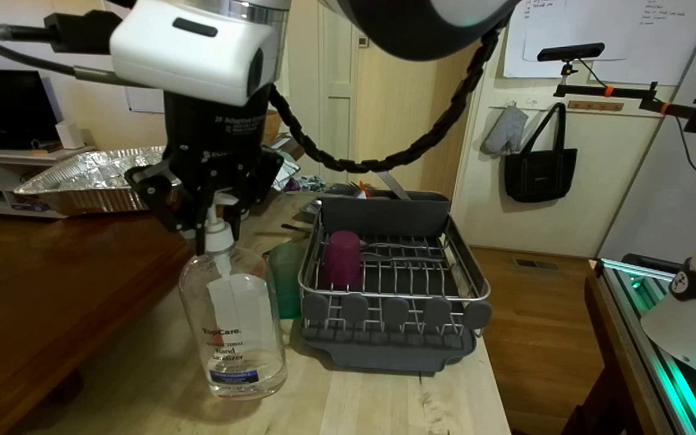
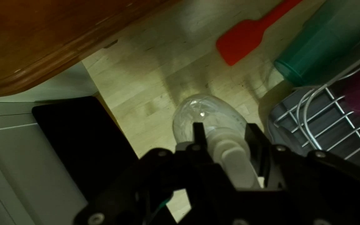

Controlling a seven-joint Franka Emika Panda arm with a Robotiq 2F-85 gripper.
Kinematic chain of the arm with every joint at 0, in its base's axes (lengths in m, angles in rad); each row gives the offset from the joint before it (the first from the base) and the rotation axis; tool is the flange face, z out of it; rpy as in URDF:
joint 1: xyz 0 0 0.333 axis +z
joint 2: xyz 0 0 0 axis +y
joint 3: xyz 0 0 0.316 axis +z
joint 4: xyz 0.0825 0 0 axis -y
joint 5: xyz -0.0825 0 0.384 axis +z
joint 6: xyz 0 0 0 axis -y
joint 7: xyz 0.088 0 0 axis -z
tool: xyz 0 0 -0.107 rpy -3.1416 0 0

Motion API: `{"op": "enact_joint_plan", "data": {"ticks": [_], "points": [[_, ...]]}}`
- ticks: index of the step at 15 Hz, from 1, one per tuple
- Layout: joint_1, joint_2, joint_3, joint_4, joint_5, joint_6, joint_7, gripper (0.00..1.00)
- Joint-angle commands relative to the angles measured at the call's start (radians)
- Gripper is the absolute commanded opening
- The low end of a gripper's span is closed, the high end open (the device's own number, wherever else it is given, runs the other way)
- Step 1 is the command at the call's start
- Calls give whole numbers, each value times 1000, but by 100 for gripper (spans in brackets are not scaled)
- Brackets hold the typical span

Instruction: Put the bottle on the counter

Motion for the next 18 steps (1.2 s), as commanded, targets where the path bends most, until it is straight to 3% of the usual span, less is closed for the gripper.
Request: {"op": "enact_joint_plan", "data": {"ticks": [1,2,6,18], "points": [[-4,4,7,7,-4,-5,2,37],[-4,9,5,11,-3,-10,5,12],[-6,24,-3,9,-10,-11,7,12],[-16,46,-17,-42,-32,150,29,12]]}}
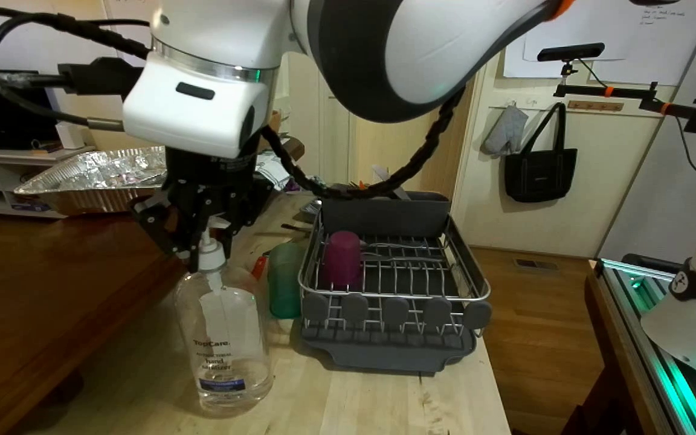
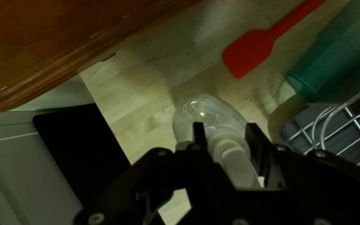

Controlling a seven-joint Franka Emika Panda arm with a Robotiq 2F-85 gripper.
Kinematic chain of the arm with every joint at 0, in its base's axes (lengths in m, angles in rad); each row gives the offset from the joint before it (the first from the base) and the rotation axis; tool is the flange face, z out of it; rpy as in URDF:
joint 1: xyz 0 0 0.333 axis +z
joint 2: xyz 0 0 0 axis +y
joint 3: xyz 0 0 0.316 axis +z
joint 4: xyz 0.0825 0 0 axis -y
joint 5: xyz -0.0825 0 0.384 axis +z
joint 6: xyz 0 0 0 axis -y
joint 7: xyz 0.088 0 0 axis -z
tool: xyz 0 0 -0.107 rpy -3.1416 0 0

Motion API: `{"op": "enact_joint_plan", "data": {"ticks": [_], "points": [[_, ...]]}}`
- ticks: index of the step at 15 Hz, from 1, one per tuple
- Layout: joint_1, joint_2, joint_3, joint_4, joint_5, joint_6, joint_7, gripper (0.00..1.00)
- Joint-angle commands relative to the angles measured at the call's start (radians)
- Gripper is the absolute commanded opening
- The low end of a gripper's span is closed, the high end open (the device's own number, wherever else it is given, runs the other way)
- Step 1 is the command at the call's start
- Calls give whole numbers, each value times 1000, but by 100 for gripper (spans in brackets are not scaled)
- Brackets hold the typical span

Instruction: Put the bottle on the counter

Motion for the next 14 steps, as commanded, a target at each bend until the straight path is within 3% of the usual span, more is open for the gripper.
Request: {"op": "enact_joint_plan", "data": {"ticks": [1,5,6,8,12,14], "points": [[-7,-10,3,-48,-9,68,33,12],[-11,-13,6,-84,-8,111,49,12],[-10,-13,7,-87,-6,109,49,62],[-11,-15,11,-89,-4,102,42,68],[-12,-49,21,-112,7,92,49,98],[-9,-82,25,-137,4,106,61,100]]}}
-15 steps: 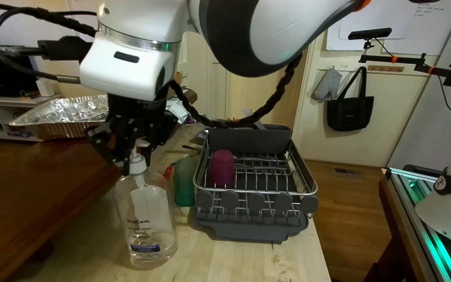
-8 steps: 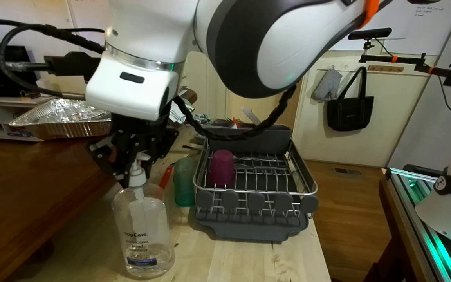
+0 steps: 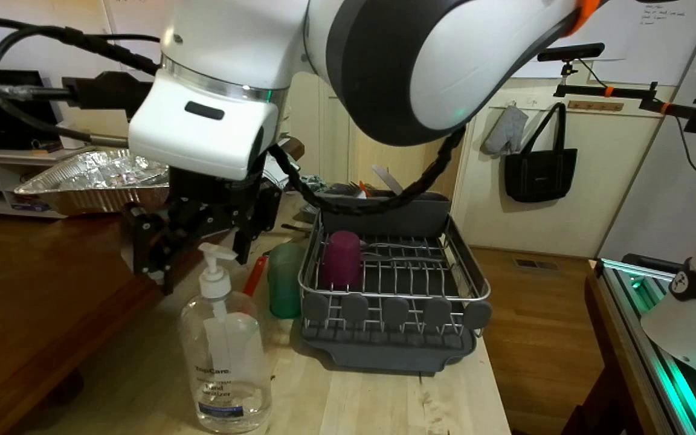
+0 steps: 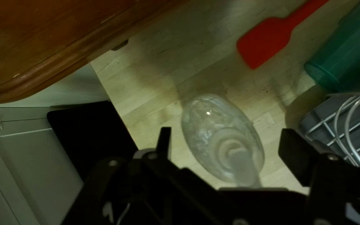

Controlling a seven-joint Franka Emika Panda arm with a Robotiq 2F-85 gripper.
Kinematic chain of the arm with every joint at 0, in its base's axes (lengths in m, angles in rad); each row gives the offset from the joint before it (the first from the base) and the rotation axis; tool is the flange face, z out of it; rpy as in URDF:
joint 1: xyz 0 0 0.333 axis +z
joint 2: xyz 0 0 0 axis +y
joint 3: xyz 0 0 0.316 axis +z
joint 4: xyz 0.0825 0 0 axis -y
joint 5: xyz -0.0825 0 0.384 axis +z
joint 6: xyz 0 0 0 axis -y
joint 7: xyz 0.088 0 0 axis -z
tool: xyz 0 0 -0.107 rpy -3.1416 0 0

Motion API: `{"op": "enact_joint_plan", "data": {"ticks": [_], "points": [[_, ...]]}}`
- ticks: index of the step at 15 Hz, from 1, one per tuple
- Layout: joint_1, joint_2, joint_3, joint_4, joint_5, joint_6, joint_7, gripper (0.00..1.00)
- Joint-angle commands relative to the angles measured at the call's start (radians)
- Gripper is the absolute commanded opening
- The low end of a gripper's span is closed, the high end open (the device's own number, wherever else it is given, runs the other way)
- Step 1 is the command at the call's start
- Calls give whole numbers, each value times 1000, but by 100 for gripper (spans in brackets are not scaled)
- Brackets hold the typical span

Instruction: Put the bottle on the counter

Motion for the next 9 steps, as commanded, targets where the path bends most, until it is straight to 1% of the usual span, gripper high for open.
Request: {"op": "enact_joint_plan", "data": {"ticks": [1,3,6,7,8,9], "points": [[-3,-90,11,-93,-9,32,39,100],[-2,-146,20,-151,-16,61,65,100],[-10,-251,44,-274,-10,125,117,100],[-22,-272,60,-297,20,126,117,100],[-8,-185,53,-174,-3,73,94,100],[-10,-212,61,-204,-1,77,104,100]]}}
